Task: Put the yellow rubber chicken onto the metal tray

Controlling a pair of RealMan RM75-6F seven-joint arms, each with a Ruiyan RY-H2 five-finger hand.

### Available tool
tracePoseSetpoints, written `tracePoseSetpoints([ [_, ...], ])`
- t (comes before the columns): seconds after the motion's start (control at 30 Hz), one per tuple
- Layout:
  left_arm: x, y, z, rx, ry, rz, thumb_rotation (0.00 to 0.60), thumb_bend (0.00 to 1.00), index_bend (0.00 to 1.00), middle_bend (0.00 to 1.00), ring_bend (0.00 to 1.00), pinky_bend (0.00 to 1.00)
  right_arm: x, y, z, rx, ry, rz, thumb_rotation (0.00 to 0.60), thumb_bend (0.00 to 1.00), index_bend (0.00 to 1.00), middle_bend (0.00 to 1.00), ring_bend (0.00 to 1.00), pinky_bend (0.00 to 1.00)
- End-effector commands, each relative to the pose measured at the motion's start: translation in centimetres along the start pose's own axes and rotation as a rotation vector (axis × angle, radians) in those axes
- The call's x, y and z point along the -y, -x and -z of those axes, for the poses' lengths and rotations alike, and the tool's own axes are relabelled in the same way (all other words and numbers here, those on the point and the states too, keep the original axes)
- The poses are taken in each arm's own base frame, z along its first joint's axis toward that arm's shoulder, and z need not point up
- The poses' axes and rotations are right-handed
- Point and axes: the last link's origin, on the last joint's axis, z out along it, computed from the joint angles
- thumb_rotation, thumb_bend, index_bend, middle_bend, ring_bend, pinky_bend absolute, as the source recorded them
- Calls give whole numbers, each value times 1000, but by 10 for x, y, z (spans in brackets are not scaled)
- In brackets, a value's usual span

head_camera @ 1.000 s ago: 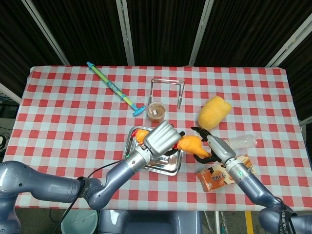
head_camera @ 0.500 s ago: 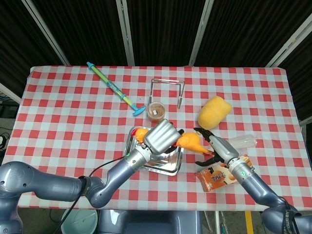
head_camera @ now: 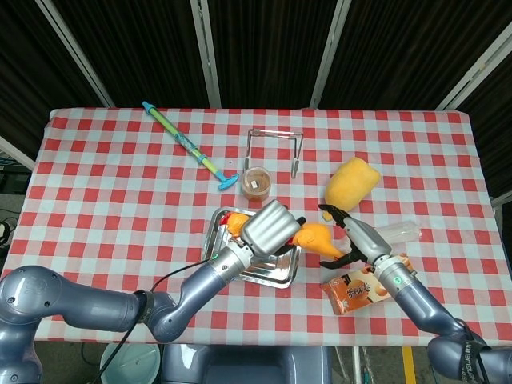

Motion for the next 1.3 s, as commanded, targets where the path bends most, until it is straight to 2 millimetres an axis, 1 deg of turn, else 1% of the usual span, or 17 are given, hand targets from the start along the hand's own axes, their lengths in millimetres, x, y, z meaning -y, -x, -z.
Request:
tracePoseSetpoints([
  [0.03,-2,1,-1,2,4,-5,600,645,605,689,618,722,0,0,-1,-8,0,-6,600,153,66,133,131,225],
  [0.23,-5,0,-1,9,10,17,600,645,604,689,618,722,0,0,-4,-23,0,-16,600,155,160,201,199,268],
  [0.33,-5,-1,-1,10,11,19,600,645,604,689,618,722,0,0,-6,-31,0,-18,600,198,227,266,259,308],
  [0.47,-5,-1,-1,8,10,28,600,645,604,690,618,722,1,1,-8,-47,1,-14,600,310,362,390,376,383],
  [0.5,-6,-2,-1,7,11,33,600,645,604,690,618,722,1,1,-9,-54,2,-16,600,359,411,435,420,415],
  [0.53,-6,-2,0,7,11,36,600,645,604,690,618,722,1,1,-9,-59,4,-17,600,386,439,459,444,441],
  [0.67,-6,-3,1,6,16,41,600,645,605,691,618,722,0,0,-10,-85,11,-23,600,527,584,573,572,639],
  [0.7,-6,-3,1,6,17,43,600,645,606,690,618,722,-1,0,-10,-91,13,-26,600,557,614,597,600,665],
  [0.83,-5,-3,2,8,17,47,600,645,605,690,618,722,-1,-1,-9,-107,14,-20,600,656,719,700,706,744],
  [1.0,-5,-3,3,8,21,47,600,645,606,691,618,722,-1,0,-9,-121,11,-14,600,796,852,817,819,802],
  [1.1,-5,-3,3,7,21,49,600,645,606,690,618,722,-1,1,-9,-127,9,-14,600,844,908,872,870,835],
  [1.17,-5,-2,4,8,21,50,600,645,606,690,618,722,-1,1,-9,-130,7,-11,600,849,908,885,881,844],
  [1.2,-4,-2,4,8,20,50,600,644,606,690,618,722,-1,2,-9,-131,6,-8,600,850,862,877,853,836],
  [1.23,-4,-2,5,8,20,49,600,643,606,690,618,722,0,2,-9,-132,4,-7,600,850,805,842,798,808],
  [1.27,-3,-2,5,6,19,49,600,642,606,690,618,722,0,2,-9,-128,2,-6,600,848,726,784,715,759],
  [1.3,-3,-2,5,5,18,50,600,640,606,690,618,722,0,3,-8,-123,2,-4,600,821,615,683,591,671],
])
